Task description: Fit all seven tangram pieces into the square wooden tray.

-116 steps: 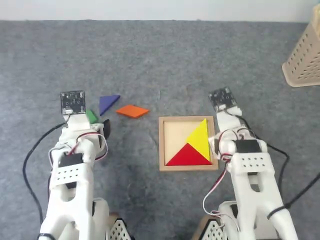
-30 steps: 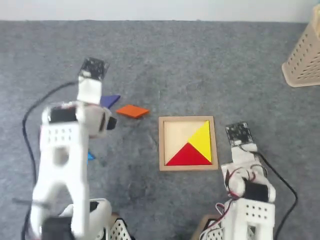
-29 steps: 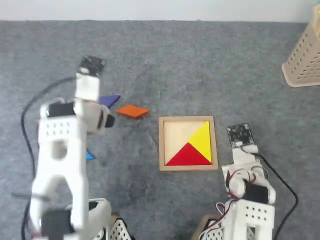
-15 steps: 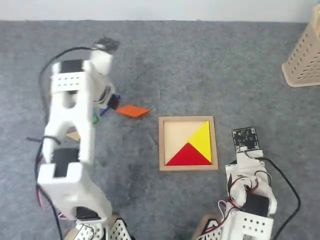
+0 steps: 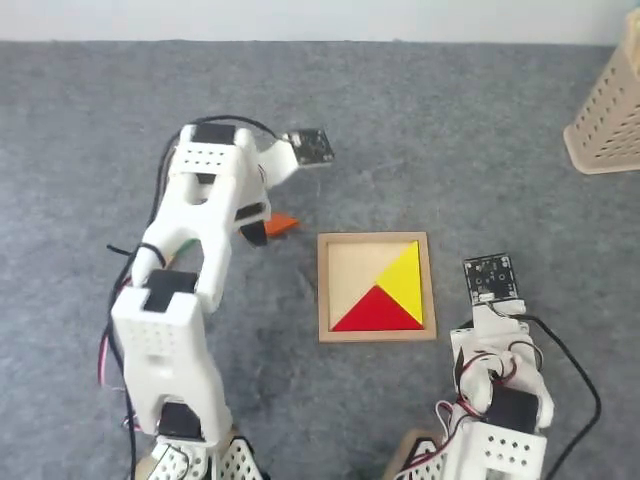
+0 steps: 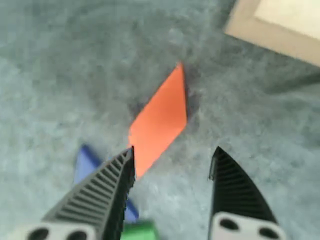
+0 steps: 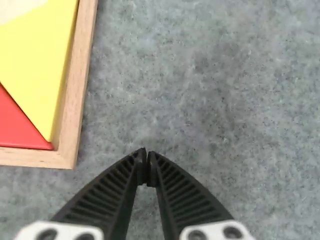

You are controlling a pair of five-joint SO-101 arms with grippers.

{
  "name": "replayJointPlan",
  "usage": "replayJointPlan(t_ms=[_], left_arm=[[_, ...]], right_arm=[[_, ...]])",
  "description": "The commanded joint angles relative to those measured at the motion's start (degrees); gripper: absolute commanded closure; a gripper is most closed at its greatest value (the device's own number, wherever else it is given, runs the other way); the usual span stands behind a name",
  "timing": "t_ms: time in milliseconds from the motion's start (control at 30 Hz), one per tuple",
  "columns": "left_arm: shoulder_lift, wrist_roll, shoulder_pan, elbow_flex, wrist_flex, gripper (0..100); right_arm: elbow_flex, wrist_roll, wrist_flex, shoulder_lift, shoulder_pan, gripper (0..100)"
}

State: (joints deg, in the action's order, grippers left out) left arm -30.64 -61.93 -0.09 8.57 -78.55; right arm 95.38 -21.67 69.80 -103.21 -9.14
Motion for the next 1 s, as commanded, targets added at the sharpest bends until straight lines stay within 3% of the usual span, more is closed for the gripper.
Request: replayJointPlan(t_ms=[0, 467, 800, 967], left_arm=[[-0.7, -3.0, 0.3, 2.3, 3.2, 76], [-1.8, -10.0, 2.4, 3.8, 5.5, 76], [-7.6, -10.6, 2.5, 4.3, 9.0, 77], [-7.6, -10.5, 1.6, 4.3, 6.0, 86]], right_arm=[[1.1, -1.1, 0.2, 0.0, -0.7, 99.0], [1.1, -1.1, -0.3, 0.2, 0.8, 99.0], [1.1, -1.1, -0.3, 0.2, 1.2, 99.0], [1.1, -1.1, -0.3, 0.2, 1.2, 99.0]])
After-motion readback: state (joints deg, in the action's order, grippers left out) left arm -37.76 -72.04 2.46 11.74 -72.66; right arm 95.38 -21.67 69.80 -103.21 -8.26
